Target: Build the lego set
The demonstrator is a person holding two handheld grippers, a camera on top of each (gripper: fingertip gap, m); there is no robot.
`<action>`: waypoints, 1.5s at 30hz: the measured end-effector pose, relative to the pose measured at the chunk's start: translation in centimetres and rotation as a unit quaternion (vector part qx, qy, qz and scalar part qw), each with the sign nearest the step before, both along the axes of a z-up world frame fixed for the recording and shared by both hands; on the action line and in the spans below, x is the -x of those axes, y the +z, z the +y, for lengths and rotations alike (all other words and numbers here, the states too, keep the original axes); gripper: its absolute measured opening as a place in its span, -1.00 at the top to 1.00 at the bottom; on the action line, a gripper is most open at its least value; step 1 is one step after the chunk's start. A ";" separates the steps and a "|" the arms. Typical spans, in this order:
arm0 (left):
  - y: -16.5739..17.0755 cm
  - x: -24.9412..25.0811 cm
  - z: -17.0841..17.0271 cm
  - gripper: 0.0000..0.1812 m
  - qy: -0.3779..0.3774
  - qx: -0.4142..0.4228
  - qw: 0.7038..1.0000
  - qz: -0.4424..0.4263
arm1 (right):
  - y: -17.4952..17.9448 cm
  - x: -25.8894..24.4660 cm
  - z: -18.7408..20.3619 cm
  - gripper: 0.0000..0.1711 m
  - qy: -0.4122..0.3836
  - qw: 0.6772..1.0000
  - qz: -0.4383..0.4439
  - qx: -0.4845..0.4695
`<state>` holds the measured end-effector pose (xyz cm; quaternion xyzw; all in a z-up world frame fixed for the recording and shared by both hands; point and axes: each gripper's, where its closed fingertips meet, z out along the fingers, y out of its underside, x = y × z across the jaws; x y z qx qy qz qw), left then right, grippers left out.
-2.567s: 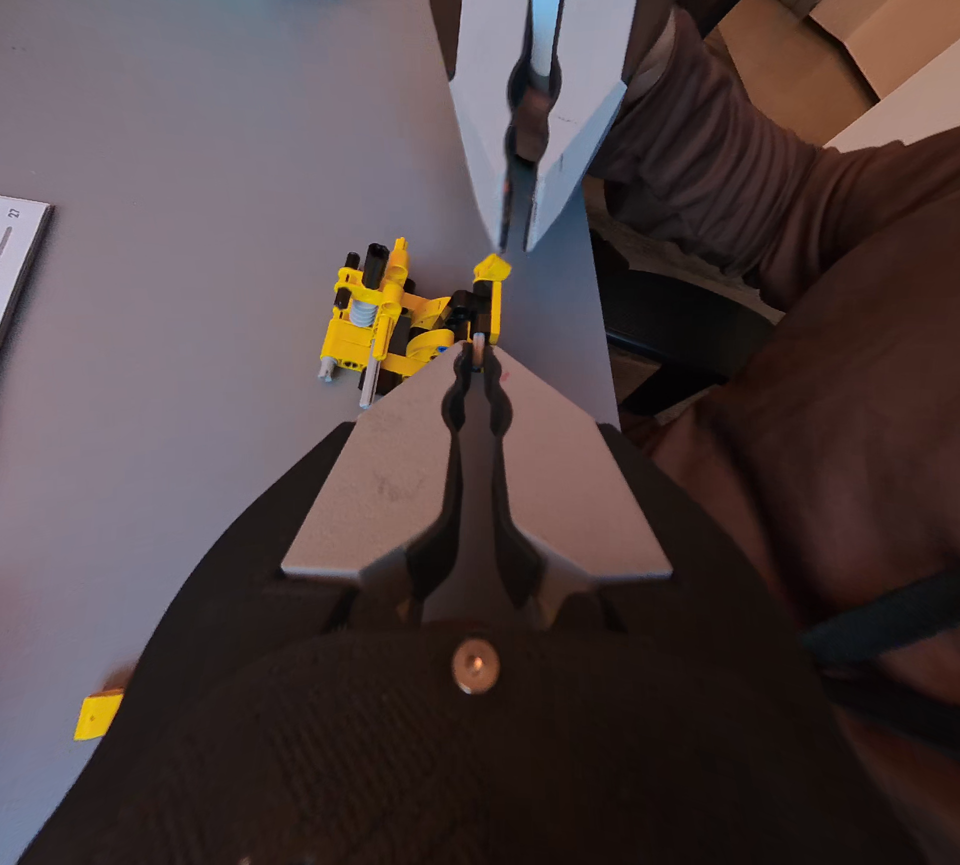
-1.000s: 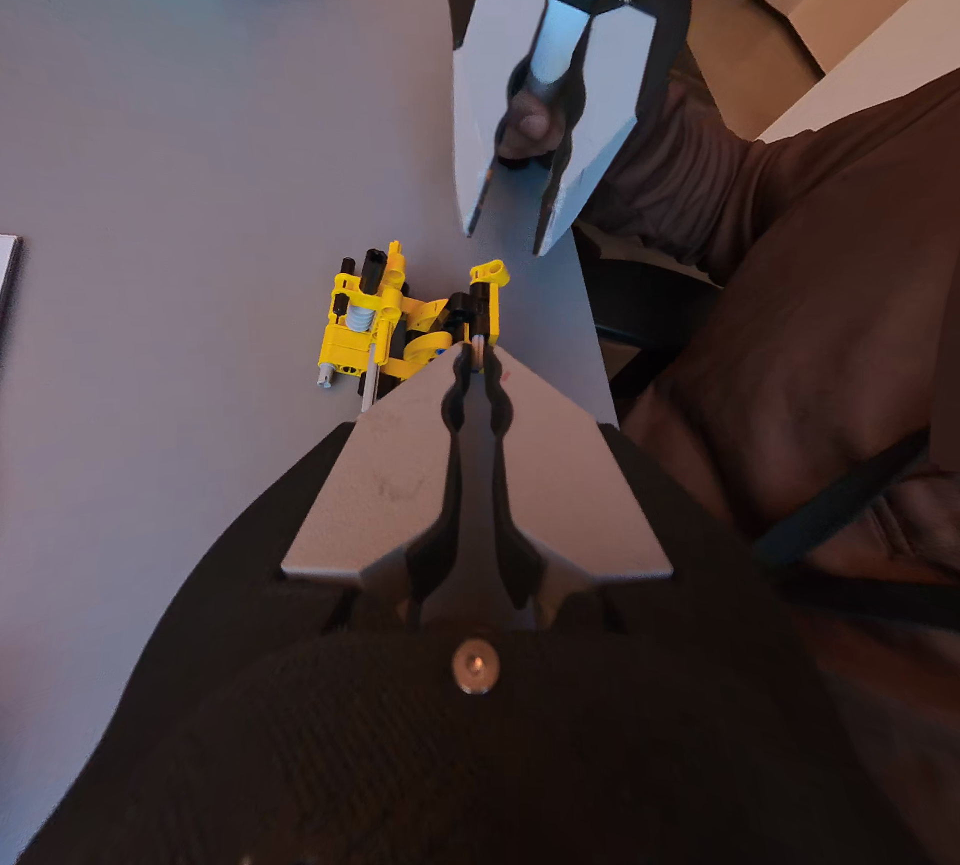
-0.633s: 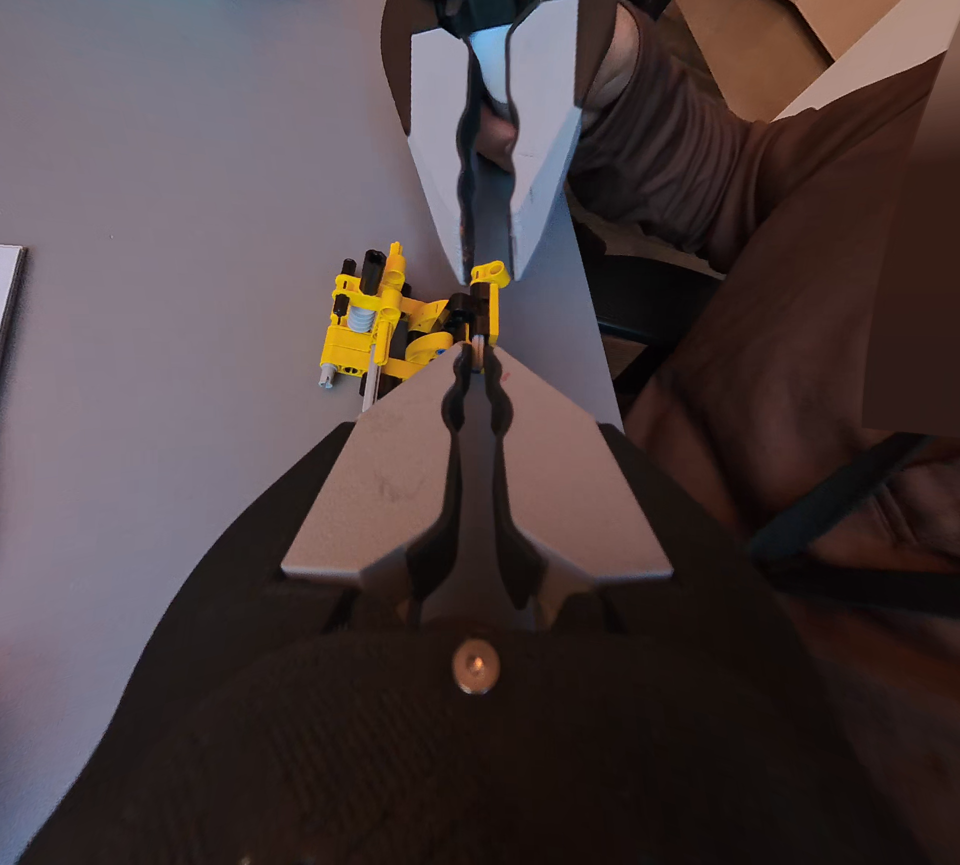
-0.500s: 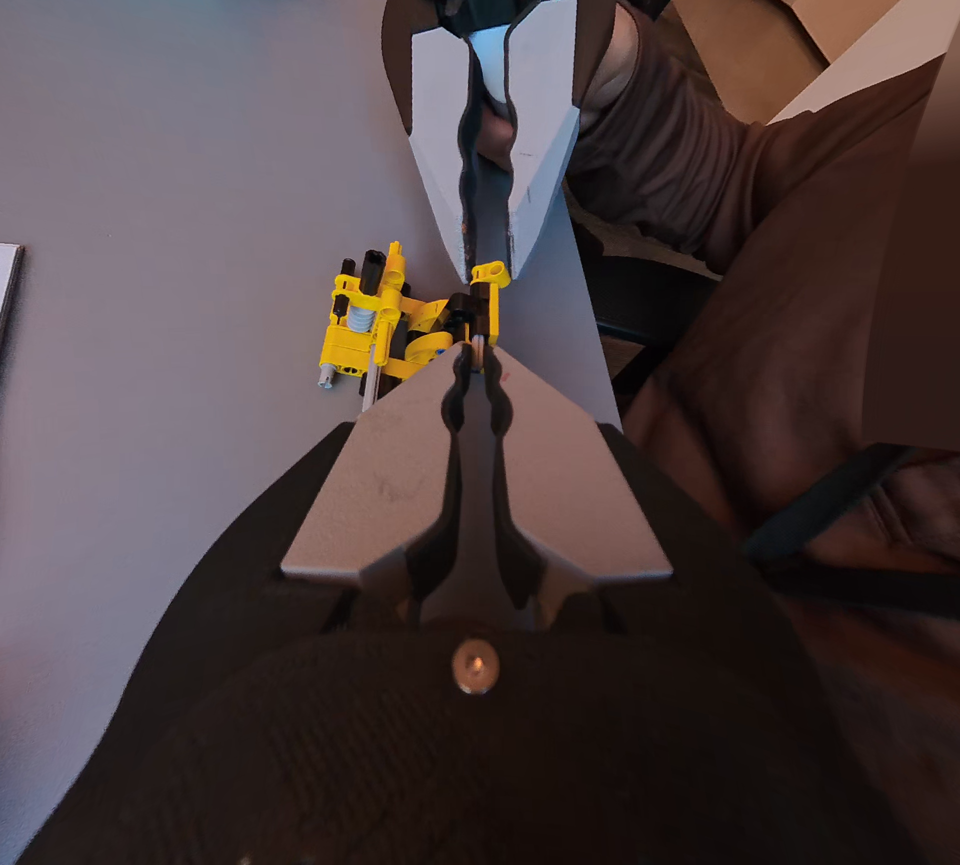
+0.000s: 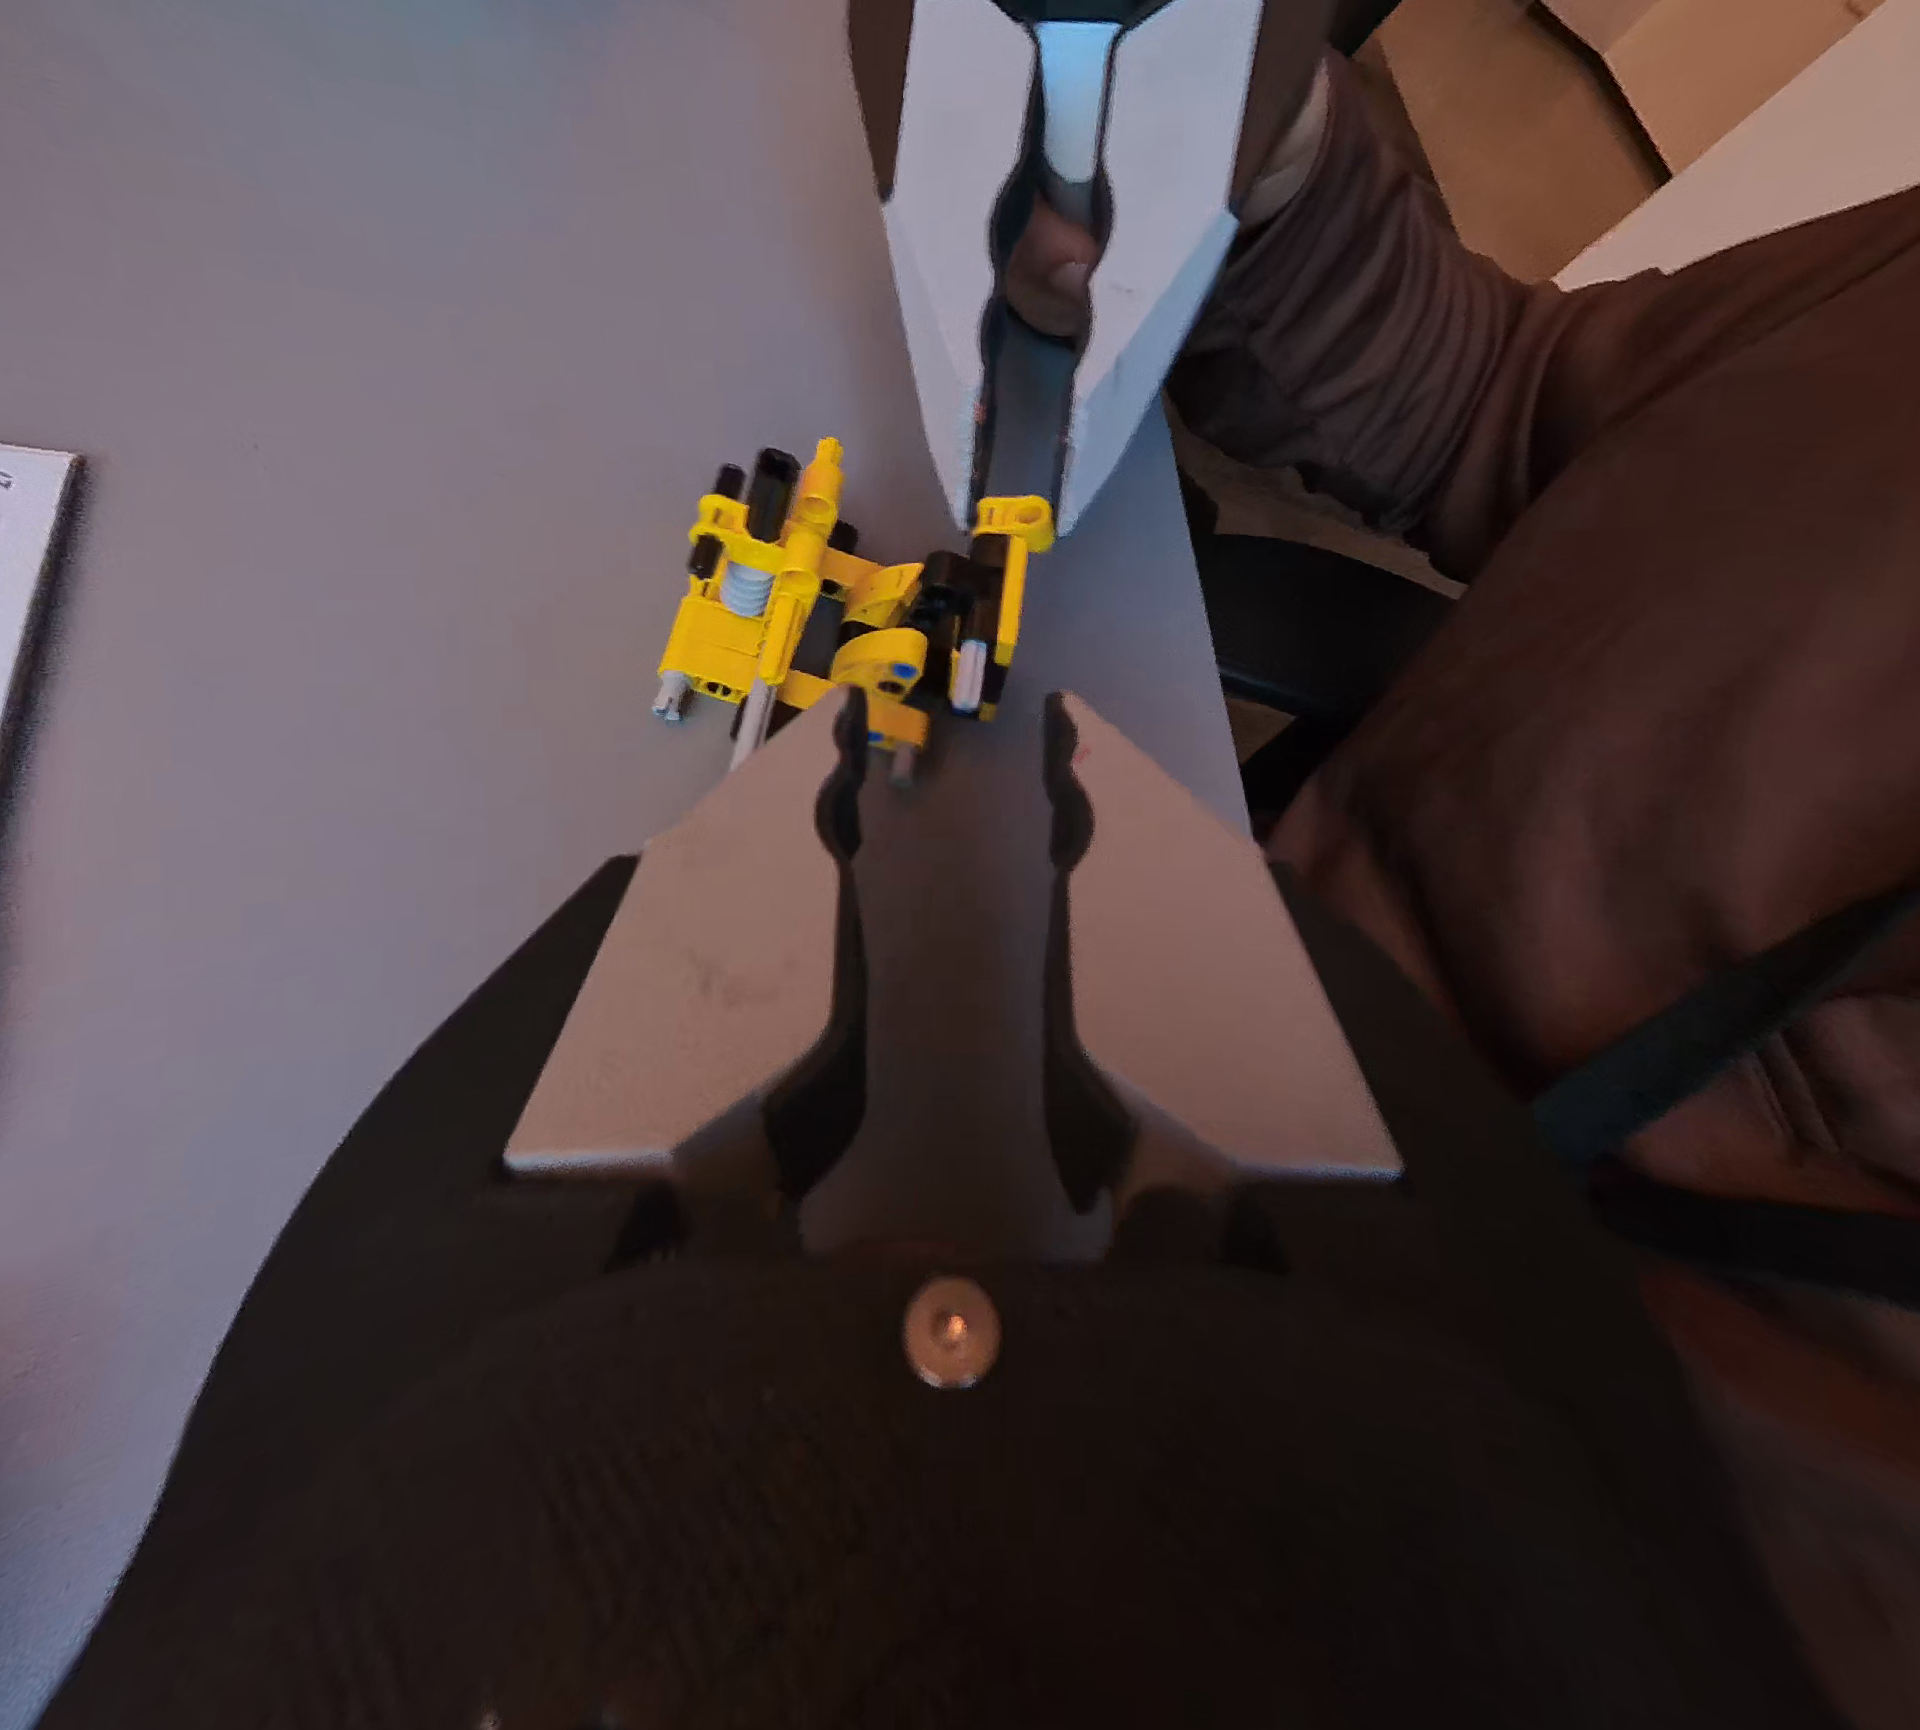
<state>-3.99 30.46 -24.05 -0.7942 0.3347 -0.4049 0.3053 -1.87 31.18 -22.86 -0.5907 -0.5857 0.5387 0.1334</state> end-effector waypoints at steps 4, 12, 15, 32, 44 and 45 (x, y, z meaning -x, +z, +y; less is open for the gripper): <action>0.1 -0.9 0.2 0.63 -0.007 -0.003 1.000 -0.003 | -0.3 0.1 -0.3 0.87 0.006 1.000 -0.004 -0.019; 0.1 -1.1 0.6 0.79 -0.004 -0.036 0.999 0.017 | -0.2 0.0 -0.2 0.88 0.002 0.999 0.000 -0.033; 0.2 -1.0 0.7 0.80 -0.001 -0.034 0.999 0.013 | -0.1 -0.3 0.3 0.88 -0.009 0.999 0.004 -0.034; 0.4 0.7 -0.5 0.96 -0.002 -0.042 0.999 0.025 | -1.5 -0.9 -0.5 0.87 0.009 0.998 -0.039 -0.038; 0.5 0.2 -0.3 0.94 -0.013 -0.025 1.000 0.005 | -1.9 -1.3 0.1 0.75 -0.013 0.989 -0.053 -0.140; 0.6 0.2 -0.3 0.89 -0.013 -0.020 1.000 0.001 | -1.8 -1.1 0.0 0.75 -0.014 0.989 -0.048 -0.142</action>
